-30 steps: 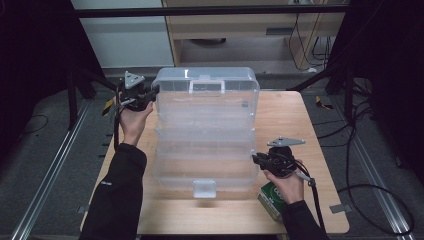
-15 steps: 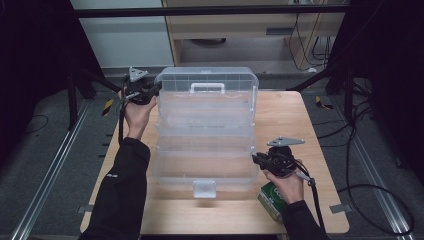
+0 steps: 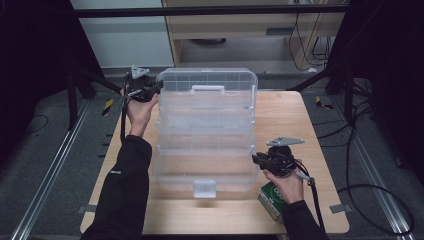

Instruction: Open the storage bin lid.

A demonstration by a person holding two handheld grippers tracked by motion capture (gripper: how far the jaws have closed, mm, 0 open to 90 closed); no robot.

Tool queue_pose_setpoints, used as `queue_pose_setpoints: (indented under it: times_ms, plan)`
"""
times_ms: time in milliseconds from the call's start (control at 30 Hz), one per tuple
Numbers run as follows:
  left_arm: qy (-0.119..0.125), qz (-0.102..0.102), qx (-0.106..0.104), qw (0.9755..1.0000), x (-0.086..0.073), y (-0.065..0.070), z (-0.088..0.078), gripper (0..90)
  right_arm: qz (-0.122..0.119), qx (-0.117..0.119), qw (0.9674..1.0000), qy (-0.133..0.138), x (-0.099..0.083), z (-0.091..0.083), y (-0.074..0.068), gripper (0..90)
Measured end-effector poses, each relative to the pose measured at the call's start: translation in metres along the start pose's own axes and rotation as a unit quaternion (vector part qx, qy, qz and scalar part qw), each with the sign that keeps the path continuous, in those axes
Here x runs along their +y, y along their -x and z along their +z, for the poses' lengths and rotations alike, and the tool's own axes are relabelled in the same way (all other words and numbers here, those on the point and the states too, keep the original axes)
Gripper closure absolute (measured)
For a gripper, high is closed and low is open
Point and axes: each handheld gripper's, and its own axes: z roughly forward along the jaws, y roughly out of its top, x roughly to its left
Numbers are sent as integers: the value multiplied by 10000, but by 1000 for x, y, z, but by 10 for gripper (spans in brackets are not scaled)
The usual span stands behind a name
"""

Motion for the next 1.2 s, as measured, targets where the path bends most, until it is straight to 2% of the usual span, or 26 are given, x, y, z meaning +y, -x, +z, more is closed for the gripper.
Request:
queue_pose_setpoints:
  times_ms: [233,500,633,900,1033,1200]
  plan:
    - [-76,-1,29,10000,0,-2,10,779,13,13,10000,-11,0,0,0,749]
    - [-120,-91,43,9999,-3,-6,22,776,-7,25,10000,-26,1,0,1,749]
    - [-242,-23,125,9996,-3,-5,29,772,7,24,10000,-35,1,0,1,749]
    - [-386,-18,151,9991,-6,-8,45,765,-7,20,10000,-32,1,0,1,748]
    - [-421,-143,134,9989,-7,-10,51,768,2,20,10000,-40,1,0,1,748]
    - [-453,-158,75,9988,-6,-13,52,768,-32,29,10000,-65,2,0,2,747]
